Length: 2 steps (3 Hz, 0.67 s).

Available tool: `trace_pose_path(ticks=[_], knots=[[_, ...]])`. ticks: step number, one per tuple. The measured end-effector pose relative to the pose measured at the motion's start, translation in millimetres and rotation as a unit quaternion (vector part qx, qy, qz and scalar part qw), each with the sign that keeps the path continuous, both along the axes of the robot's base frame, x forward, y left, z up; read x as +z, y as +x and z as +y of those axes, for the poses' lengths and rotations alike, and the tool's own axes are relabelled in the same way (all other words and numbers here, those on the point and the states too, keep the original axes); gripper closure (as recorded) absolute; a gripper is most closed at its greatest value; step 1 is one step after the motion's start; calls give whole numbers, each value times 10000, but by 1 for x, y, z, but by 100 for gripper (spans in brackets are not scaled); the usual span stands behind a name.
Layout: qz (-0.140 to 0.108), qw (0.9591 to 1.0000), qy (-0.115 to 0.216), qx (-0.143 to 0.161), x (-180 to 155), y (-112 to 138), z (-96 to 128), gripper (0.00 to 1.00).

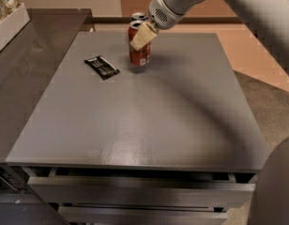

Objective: Move coke can near rxbar chocolate

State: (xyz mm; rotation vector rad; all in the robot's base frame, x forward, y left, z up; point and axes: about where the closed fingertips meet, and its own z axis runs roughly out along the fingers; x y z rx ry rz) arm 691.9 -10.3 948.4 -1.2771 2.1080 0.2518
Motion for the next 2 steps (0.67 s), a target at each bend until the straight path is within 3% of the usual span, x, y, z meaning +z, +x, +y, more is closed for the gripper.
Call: trace_pose_path(ticks=[1, 2], knots=[[19, 10000, -16, 36, -4, 5, 4, 100], [123, 9996, -110, 228, -20, 20, 20, 82]])
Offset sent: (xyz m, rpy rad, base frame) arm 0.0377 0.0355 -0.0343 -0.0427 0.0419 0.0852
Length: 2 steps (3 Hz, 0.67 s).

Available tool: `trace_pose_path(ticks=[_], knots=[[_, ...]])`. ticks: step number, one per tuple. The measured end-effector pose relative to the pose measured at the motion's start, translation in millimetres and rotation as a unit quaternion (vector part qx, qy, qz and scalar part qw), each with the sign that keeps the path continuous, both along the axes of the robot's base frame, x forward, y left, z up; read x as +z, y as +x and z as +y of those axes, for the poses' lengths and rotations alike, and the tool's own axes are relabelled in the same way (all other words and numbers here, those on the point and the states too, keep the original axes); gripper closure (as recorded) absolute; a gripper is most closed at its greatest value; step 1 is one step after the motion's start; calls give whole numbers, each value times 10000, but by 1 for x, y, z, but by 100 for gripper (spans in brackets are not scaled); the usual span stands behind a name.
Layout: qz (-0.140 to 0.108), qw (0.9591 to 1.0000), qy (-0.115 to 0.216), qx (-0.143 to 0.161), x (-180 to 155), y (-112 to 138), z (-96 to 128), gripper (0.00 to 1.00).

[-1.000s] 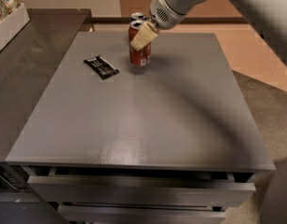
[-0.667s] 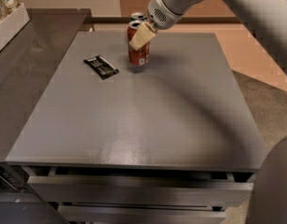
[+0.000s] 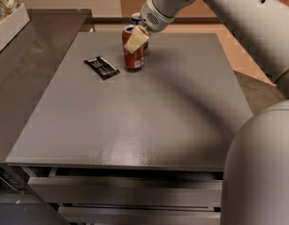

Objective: Move coke can near rxbar chocolate

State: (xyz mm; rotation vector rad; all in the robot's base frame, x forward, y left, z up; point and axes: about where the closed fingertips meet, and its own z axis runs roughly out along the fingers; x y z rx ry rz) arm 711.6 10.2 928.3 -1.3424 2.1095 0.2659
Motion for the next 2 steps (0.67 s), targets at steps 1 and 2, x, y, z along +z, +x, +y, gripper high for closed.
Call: trace_pose_path(ticks=[1, 2], knots=[[101, 9998, -30, 149, -13, 8, 11, 59], [108, 9996, -51, 254, -20, 11, 16, 37]])
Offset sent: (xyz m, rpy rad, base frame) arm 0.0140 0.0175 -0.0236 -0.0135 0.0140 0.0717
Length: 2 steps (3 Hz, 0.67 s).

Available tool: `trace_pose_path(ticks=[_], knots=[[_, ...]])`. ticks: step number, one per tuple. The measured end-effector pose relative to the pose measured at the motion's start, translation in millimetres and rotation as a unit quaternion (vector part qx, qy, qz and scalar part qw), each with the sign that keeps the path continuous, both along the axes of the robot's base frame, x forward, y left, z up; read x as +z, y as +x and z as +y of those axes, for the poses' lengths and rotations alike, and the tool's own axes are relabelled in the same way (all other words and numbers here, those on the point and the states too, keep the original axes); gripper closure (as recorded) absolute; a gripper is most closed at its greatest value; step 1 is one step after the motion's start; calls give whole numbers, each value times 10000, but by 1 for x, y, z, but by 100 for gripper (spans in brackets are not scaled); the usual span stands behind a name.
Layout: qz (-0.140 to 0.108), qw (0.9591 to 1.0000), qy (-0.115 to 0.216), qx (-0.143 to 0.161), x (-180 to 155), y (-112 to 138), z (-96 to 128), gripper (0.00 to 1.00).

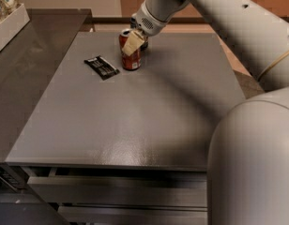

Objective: Move coke can near rxbar chocolate

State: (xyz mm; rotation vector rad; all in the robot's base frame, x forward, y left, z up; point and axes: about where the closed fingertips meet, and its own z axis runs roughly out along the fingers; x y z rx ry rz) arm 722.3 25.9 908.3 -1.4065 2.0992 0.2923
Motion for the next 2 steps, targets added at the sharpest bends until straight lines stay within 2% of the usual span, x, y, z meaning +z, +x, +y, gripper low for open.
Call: trace_pose_path(ticks=[1, 2], knots=[[21, 10000, -6, 13, -3, 0, 2, 13], [41, 10000, -11, 27, -5, 0, 4, 0]])
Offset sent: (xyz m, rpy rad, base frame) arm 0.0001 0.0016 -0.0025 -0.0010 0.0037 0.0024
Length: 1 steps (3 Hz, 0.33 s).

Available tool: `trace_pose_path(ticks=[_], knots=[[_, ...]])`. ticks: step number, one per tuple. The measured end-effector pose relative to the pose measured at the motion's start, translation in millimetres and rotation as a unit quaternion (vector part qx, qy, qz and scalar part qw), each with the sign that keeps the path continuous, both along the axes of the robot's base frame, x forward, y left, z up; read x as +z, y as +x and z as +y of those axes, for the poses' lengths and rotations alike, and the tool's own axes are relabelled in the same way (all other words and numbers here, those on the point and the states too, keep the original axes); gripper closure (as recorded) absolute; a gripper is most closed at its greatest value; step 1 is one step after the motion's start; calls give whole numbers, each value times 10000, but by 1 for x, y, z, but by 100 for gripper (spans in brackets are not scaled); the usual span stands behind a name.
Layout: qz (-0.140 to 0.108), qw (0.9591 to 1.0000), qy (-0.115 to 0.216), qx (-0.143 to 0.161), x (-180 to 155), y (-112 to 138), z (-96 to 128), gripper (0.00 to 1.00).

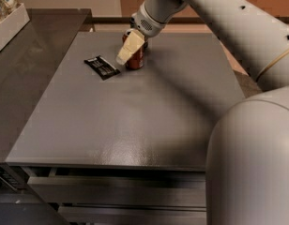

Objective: Move coke can near rxbar chocolate

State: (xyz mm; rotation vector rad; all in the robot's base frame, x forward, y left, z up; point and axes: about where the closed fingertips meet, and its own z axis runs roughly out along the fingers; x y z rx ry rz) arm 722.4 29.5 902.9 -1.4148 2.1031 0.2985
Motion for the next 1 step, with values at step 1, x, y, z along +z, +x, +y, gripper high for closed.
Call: trace_pose_path(ticks=[1], knots=[[1, 10000, 0, 1, 0, 0, 0, 0]])
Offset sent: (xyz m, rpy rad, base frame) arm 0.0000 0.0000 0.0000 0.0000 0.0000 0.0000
